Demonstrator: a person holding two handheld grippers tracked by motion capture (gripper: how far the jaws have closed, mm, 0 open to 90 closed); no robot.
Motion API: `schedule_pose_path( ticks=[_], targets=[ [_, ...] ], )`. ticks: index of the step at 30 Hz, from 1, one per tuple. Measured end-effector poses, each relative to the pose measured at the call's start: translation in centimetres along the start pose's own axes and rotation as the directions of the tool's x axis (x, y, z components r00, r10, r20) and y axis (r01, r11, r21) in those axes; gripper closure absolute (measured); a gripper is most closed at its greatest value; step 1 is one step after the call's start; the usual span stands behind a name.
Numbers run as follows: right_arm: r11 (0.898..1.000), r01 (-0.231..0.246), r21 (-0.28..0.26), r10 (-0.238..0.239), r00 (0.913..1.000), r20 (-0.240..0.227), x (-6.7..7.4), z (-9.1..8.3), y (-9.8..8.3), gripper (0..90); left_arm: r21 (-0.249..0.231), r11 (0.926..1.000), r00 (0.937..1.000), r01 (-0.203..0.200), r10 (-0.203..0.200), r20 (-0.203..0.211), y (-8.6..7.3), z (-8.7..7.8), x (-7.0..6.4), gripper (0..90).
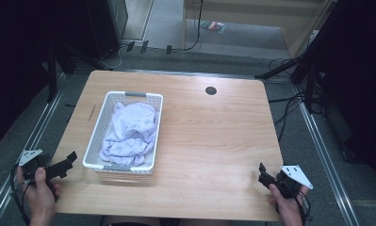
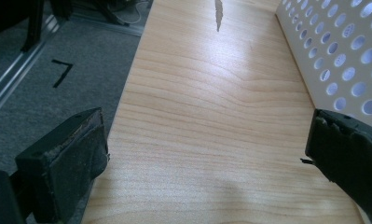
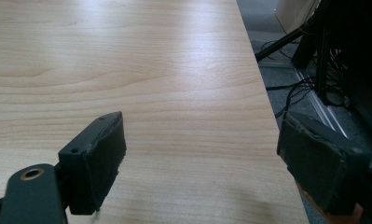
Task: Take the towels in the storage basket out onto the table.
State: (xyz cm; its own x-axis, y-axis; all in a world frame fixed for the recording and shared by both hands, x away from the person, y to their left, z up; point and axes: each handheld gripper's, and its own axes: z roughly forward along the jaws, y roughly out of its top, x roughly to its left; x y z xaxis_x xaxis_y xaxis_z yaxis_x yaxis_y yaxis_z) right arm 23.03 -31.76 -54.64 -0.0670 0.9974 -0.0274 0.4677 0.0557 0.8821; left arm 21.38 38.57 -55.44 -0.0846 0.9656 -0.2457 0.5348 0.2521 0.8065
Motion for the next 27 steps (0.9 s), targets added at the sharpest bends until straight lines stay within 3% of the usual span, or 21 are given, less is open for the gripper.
schedule_pose_path(
  ticks=[5, 7, 10, 13, 17, 20, 23, 24, 27],
  targets=[
    [1.0, 0.002, 0.002, -0.002, 1.0, -0.001, 0.0, 0.0, 0.0, 15.5, 0.008, 0.9994, 0.9993, -0.035, 0.035, 0.012, 0.1, -0.3, -0.1, 0.0],
    [1.0, 0.006, 0.006, -0.006, 1.0, 0.0, 0.0, 0.0, 0.0, 15.3, 0.021, 0.9995, 0.9993, -0.023, 0.023, 0.031, 0.3, -0.5, 0.2, 0.0],
    [1.0, 0.012, 0.009, -0.012, 0.9999, -0.001, 0.1, 0.1, 0.0, 15.2, 0.006, 1.0, 0.9978, -0.002, 0.002, 0.066, 0.7, -1.1, 0.6, 0.0],
    [1.0, 0.015, 0.012, -0.015, 0.9999, -0.002, 0.1, 0.1, 0.0, 15.0, -0.013, 0.9994, 0.9965, -0.032, 0.032, 0.077, 1.8, -2.4, 0.3, 0.0],
    [1.0, 0.014, 0.015, -0.014, 0.9999, 0.0, 0.1, 0.1, 0.1, 15.0, -0.018, 0.9979, 0.9929, -0.063, 0.064, 0.1, 3.4, -3.8, -0.7, 0.0],
    [1.0, 0.009, 0.017, -0.009, 1.0, 0.001, 0.1, 0.2, 0.1, 15.0, 0.015, 0.9942, 0.987, -0.106, 0.104, 0.123, 5.0, -4.4, -2.0, 0.0],
    [1.0, 0.007, 0.015, -0.007, 1.0, 0.002, 0.1, 0.1, 0.1, 15.0, 0.041, 0.9915, 0.9834, -0.123, 0.117, 0.139, 6.1, -4.5, -2.9, 0.0],
    [1.0, 0.004, 0.017, -0.004, 1.0, 0.003, 0.1, 0.1, 0.1, 15.0, 0.05, 0.9864, 0.9784, -0.156, 0.148, 0.145, 7.2, -4.7, -4.0, 0.0],
    [1.0, 0.004, 0.018, -0.004, 1.0, 0.004, 0.1, 0.1, 0.1, 15.0, 0.067, 0.9785, 0.9692, -0.195, 0.182, 0.166, 8.8, -4.9, -5.4, 0.0]
  ],
)
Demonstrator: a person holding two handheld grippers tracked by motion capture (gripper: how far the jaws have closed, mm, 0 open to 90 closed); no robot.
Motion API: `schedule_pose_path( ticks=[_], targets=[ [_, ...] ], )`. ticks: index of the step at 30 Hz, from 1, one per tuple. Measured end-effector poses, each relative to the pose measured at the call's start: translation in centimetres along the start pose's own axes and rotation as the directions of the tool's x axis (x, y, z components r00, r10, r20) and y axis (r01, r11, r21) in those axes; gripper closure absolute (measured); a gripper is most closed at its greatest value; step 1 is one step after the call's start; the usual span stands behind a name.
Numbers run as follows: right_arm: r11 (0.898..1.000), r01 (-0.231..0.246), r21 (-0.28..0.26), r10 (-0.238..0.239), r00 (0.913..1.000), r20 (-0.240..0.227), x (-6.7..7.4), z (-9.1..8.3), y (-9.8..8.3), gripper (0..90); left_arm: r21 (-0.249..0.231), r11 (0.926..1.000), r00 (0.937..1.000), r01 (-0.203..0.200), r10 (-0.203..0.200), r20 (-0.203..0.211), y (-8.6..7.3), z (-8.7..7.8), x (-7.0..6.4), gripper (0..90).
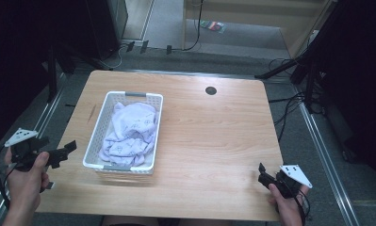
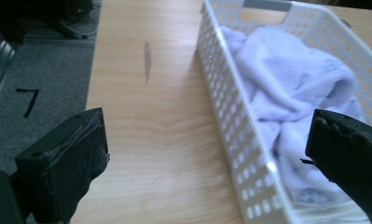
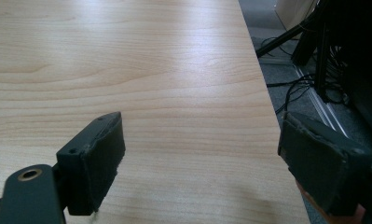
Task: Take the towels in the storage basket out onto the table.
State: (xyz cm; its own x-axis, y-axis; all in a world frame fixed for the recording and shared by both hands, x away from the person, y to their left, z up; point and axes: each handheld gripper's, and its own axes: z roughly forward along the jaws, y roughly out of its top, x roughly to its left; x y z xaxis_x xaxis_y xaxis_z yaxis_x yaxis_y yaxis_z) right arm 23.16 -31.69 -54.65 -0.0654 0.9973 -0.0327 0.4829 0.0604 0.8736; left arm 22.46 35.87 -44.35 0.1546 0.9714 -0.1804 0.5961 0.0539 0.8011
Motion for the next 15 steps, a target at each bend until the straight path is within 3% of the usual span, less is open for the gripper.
schedule_pose_path(
  ticks=[5, 11, 15],
  targets=[
    [1.0, -0.002, 0.002, 0.002, 1.0, 0.003, 0.0, 0.0, 0.0, 15.0, 0.025, 0.9983, 0.9986, -0.053, 0.053, 0.008, 2.1, 0.3, -1.5, 0.0],
    [1.0, 0.001, 0.005, -0.001, 1.0, -0.005, 0.0, 0.0, 0.0, 14.4, 0.108, 0.9903, 0.9961, -0.088, 0.088, 0.002, 3.6, 1.9, -2.9, 0.0],
    [1.0, -0.001, 0.004, 0.001, 1.0, -0.008, -0.1, 0.0, 0.0, 14.3, 0.138, 0.987, 0.9966, -0.082, 0.08, 0.023, 4.3, 2.8, -3.5, 0.0]
  ],
)
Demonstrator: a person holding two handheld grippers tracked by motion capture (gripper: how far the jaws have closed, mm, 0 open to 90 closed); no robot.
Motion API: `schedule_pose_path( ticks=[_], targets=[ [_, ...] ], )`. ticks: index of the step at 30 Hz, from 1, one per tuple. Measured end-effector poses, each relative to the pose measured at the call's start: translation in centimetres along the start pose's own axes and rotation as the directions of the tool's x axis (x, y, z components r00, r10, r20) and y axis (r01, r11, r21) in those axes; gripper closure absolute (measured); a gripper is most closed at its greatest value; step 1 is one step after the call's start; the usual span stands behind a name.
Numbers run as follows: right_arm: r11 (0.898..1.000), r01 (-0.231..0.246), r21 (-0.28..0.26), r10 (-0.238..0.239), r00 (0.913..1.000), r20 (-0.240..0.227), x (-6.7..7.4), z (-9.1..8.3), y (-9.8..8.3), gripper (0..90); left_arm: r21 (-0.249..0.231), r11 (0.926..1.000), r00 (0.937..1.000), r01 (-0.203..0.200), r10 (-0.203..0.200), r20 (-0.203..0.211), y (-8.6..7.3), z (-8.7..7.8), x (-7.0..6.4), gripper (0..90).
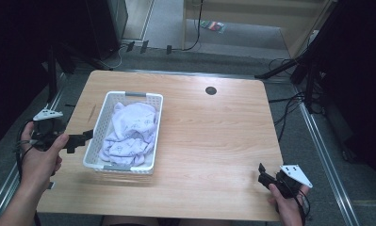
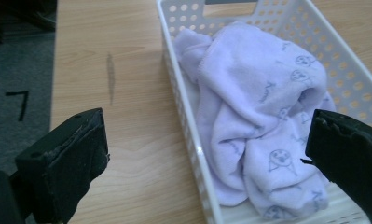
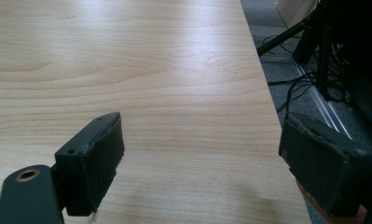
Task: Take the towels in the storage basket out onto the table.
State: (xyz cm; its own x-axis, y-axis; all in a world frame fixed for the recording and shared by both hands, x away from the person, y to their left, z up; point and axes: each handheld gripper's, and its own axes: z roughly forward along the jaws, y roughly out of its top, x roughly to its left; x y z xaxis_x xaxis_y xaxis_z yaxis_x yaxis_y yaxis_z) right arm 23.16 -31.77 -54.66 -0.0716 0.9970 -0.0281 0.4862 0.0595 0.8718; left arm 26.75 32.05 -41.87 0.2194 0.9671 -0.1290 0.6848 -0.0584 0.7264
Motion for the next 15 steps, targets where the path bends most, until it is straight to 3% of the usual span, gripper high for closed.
schedule_pose_path(
  ticks=[7, 15],
  targets=[
    [1.0, 0.001, 0.009, -0.001, 1.0, -0.006, 0.0, 0.0, 0.0, 14.1, 0.057, 0.9981, 0.9997, -0.025, 0.026, -0.004, 1.4, 1.7, -0.9, 0.0],
    [1.0, -0.004, 0.012, 0.005, 1.0, -0.005, 0.0, 0.1, 0.0, 14.1, 0.128, 0.989, 0.9972, -0.075, 0.074, 0.009, 2.8, 3.4, -2.4, 0.0]
  ],
)
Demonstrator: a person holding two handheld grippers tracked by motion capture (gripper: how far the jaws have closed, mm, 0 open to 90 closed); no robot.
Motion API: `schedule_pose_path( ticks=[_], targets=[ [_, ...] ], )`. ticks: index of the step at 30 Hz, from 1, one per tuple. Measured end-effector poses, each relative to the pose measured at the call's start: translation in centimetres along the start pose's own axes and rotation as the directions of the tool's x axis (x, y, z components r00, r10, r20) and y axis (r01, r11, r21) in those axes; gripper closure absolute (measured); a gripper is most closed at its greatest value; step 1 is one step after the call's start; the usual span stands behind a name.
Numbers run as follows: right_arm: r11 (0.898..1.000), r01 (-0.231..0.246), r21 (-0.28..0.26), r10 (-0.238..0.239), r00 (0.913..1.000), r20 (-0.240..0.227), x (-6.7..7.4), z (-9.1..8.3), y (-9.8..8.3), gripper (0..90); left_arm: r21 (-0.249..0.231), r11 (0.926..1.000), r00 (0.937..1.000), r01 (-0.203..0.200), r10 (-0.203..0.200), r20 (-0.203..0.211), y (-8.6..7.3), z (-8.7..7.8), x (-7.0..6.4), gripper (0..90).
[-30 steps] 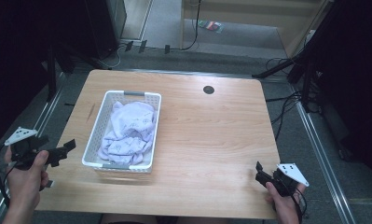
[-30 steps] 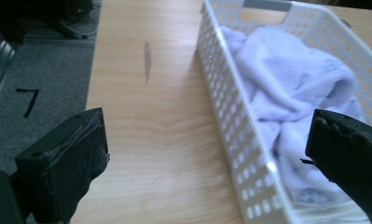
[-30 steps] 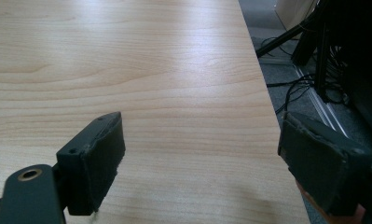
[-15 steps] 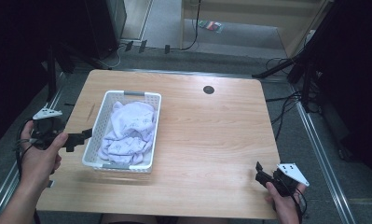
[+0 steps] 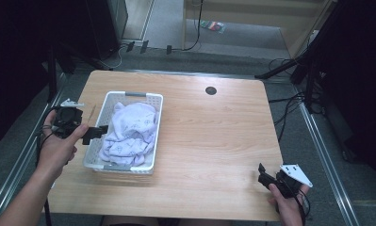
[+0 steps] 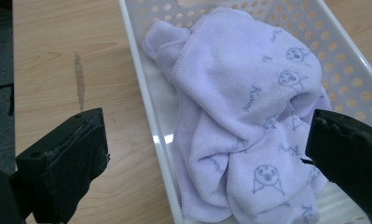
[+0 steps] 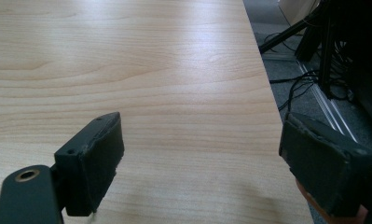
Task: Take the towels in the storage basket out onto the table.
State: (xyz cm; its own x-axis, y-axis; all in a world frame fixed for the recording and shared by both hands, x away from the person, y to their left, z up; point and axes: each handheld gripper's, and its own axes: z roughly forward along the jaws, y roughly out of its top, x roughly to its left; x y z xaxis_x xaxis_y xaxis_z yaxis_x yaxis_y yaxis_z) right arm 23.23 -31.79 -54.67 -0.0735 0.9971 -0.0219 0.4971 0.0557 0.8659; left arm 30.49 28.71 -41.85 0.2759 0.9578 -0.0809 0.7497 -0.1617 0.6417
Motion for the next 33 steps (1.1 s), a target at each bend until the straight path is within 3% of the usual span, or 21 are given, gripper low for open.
schedule_pose_path(
  ticks=[6, 18, 22, 29, 33],
  targets=[
    [1.0, 0.0, 0.001, 0.0, 1.0, 0.001, 0.0, 0.0, 0.0, 14.1, 0.04, 0.9992, 0.9995, -0.003, 0.002, 0.031, 0.9, 1.3, -0.9, 0.0],
    [1.0, -0.004, 0.001, 0.004, 1.0, 0.003, -0.1, 0.0, 0.0, 13.1, 0.087, 0.9958, 0.9988, -0.031, 0.028, 0.041, 1.9, 3.9, -3.2, 0.0],
    [1.0, -0.006, 0.003, 0.006, 1.0, 0.007, -0.1, 0.0, 0.0, 13.1, 0.121, 0.9914, 0.9971, -0.05, 0.043, 0.063, 2.0, 5.0, -4.1, 0.0],
    [1.0, 0.0, 0.004, 0.0, 1.0, 0.003, -0.1, 0.0, 0.0, 13.1, 0.18, 0.9828, 0.997, -0.041, 0.028, 0.071, 2.2, 7.6, -5.2, 0.0],
    [1.0, -0.001, 0.005, 0.001, 1.0, 0.0, -0.1, 0.0, 0.0, 13.1, 0.23, 0.9725, 0.9951, -0.036, 0.013, 0.098, 2.1, 8.9, -5.6, 0.0]
  ],
)
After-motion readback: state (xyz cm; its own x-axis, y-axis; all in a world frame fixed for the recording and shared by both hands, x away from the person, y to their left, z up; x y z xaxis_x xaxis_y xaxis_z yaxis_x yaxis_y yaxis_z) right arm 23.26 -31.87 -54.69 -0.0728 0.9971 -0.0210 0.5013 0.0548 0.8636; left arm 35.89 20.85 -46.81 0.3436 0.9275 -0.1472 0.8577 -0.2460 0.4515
